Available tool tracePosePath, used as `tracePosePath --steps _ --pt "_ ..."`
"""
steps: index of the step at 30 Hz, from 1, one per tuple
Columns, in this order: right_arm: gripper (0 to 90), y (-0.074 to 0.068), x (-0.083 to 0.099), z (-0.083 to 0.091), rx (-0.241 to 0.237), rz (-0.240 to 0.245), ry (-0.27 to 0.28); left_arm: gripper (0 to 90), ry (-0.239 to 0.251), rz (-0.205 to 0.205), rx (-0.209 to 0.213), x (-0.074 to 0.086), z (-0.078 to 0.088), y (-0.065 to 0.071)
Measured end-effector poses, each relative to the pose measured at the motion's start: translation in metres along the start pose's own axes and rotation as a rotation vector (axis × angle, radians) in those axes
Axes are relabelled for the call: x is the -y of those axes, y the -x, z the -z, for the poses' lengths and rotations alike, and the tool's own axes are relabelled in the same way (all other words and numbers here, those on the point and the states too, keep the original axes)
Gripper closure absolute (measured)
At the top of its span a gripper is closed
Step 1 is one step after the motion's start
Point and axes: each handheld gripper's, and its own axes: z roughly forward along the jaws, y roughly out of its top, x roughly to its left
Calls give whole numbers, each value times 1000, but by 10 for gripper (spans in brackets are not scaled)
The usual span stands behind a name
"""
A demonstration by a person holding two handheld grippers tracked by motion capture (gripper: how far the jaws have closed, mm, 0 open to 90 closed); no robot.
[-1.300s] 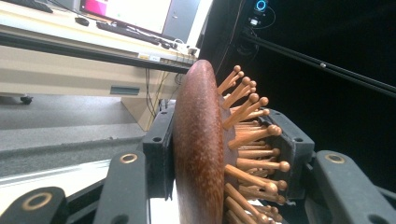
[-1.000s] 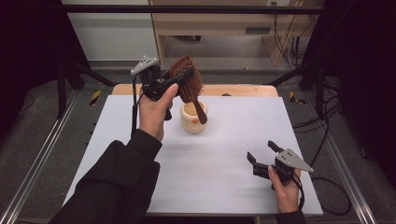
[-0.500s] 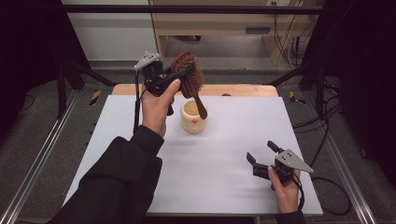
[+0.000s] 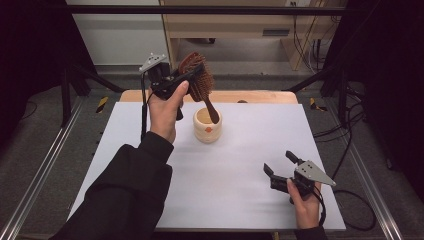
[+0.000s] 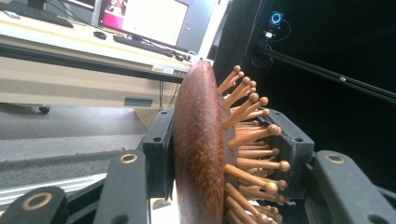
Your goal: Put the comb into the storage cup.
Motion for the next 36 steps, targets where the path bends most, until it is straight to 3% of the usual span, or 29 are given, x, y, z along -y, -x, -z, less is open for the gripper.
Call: tracePosePath --steps 26,36 --pt "74 0 0 2 -10 -2 24 500 36 14 -30 -1 -9 -14" --pt "74 0 -1 3 -12 -1 35 500 46 9 -32 3 -16 -12"
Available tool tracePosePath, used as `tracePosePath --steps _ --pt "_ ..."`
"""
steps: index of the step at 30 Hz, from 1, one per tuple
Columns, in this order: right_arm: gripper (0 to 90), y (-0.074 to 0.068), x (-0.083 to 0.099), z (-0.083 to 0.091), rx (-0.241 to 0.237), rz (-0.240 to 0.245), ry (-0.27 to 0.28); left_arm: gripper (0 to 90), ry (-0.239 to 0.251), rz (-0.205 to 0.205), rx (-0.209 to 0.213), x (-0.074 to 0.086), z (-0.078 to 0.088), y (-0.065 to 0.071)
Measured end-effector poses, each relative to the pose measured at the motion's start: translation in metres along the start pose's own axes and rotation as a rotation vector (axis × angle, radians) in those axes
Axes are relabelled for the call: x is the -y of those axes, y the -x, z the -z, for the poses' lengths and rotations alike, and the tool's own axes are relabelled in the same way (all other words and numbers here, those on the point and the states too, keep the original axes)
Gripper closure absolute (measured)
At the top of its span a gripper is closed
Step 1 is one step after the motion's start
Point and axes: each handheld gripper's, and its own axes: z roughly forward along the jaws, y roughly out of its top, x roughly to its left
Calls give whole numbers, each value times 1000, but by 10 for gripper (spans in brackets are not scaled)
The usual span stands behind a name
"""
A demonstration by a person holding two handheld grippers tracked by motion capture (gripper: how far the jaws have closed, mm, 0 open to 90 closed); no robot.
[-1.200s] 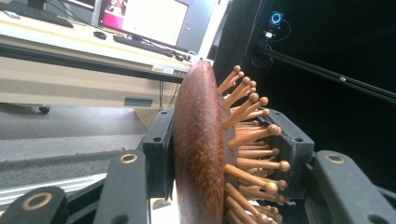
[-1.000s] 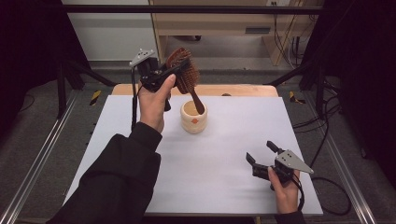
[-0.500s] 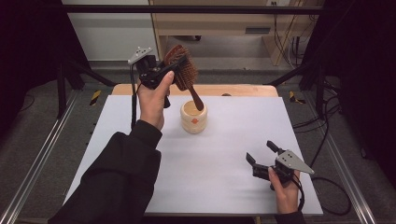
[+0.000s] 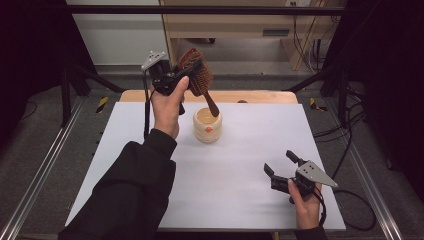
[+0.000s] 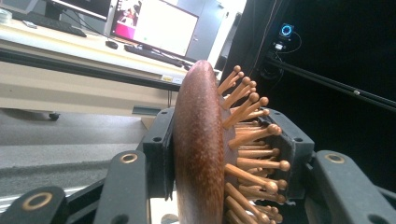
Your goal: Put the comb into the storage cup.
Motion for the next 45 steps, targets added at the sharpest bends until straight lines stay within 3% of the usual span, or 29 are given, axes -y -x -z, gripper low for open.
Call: tracePosePath --steps 17,26,45 --pt "72 1 -1 1 0 -12 15 500 2 1 -4 3 -8 0" --pt "72 0 -1 1 -1 -12 17 500 30 2 -13 1 -6 -3" --pt "71 -1 0 1 -7 -13 20 499 33 -3 -24 1 -5 -9"
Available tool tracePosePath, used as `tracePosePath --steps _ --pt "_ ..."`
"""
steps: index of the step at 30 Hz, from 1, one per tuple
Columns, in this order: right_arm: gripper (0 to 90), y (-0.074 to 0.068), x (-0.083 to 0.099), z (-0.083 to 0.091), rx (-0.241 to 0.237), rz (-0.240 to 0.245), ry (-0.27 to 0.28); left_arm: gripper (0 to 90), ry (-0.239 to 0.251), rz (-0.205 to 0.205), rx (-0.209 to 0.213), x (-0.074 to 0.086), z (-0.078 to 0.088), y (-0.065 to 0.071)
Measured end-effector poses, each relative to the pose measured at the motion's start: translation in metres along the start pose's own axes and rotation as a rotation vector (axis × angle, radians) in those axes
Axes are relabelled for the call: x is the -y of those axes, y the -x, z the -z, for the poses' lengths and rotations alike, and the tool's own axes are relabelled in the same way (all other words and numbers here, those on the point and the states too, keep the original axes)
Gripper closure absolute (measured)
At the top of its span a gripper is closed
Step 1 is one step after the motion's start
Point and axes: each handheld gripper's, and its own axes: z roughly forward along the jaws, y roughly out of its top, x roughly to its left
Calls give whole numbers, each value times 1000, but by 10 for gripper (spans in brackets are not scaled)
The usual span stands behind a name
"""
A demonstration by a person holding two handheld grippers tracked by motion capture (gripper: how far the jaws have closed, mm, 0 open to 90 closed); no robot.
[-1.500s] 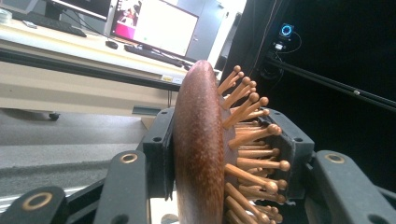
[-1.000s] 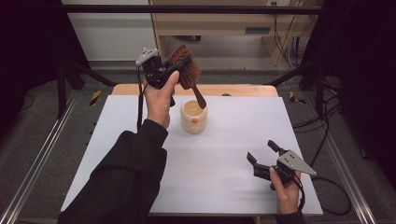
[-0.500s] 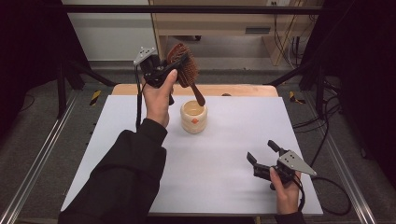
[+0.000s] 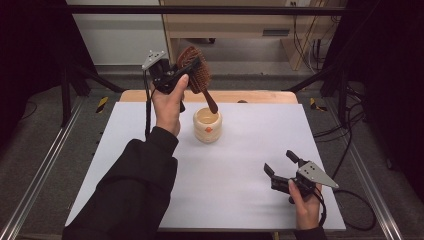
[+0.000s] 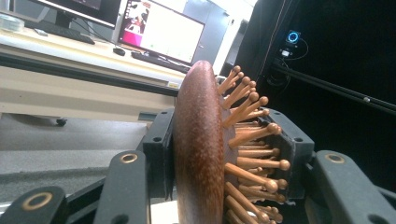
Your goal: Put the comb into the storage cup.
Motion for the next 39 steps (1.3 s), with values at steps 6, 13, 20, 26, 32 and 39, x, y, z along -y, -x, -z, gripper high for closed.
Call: tracePosePath --steps 6,13,20,26,32,39 --pt "70 -1 0 0 -2 0 0 499 2 -6 0 0 0 0" --pt "71 -1 0 0 -4 1 0 499 -3 -16 -5 1 -1 0" --pt "70 -1 0 0 -5 0 1 500 0 -16 -10 1 -1 -3" --pt "70 0 1 0 -6 3 0 499 1 -13 -19 2 -1 -5" --pt "69 -1 1 -1 -7 3 -1 499 -4 -31 -21 4 0 -4" --pt "69 0 1 -1 -7 4 -2 499 -2 -30 -22 4 0 -5"
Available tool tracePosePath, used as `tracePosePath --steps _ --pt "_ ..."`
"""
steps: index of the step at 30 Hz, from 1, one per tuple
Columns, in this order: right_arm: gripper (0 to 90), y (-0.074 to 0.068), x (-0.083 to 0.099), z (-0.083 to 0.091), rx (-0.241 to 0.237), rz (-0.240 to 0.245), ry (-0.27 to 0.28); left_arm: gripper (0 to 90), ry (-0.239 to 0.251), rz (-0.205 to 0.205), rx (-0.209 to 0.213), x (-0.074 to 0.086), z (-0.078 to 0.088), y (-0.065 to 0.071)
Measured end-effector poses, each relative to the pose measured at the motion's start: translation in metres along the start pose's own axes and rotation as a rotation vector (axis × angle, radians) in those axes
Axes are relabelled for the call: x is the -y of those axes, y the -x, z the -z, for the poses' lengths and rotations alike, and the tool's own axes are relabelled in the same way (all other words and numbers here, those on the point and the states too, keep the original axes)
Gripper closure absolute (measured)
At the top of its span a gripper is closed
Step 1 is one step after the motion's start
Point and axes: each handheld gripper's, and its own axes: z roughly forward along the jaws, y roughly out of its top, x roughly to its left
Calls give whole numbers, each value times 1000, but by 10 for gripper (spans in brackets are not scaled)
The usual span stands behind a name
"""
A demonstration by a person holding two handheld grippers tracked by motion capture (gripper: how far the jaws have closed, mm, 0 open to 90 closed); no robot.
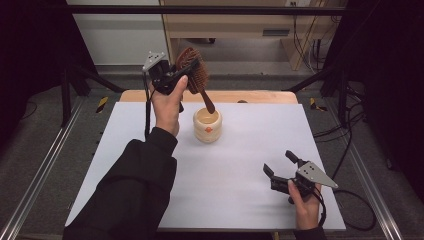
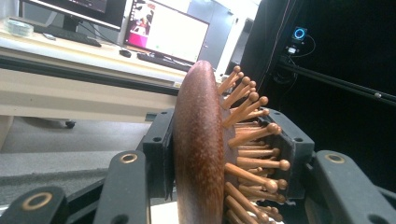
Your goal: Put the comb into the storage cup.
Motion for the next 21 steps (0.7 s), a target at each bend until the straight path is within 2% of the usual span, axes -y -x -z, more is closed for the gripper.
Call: tracePosePath --steps 21 --pt "67 -1 1 -1 -4 -6 -7 499 -25 -3 -16 13 -4 -4"
